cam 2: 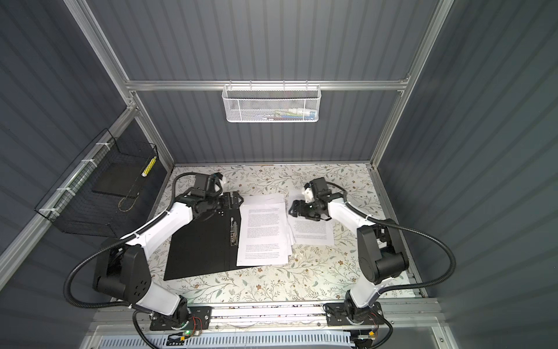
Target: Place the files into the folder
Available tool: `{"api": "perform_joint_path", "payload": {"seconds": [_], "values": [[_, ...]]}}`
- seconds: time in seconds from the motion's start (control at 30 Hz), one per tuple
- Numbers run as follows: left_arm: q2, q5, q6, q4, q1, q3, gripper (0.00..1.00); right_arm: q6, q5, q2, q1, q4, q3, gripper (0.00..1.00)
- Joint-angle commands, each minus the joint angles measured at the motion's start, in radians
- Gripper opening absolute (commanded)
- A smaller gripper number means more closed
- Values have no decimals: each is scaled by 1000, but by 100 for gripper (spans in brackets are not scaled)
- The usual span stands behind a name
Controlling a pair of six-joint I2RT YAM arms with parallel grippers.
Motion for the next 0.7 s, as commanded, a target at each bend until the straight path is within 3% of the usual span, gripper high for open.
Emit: {"api": "perform_joint_path", "payload": {"seconds": [0.0,0.2,0.47,0.67], "values": [[140,16,-58,80,-107,99,100,-41,87,18,-96,-103,-35,87],[367,60,-112,185,-240,266,100,-73,106,66,-184,-137,-20,88],[538,113,-127,231,-269,397,99,-81,109,136,-217,-141,23,89],[576,124,-119,227,-284,458,99,-86,102,160,-220,-144,53,90]]}}
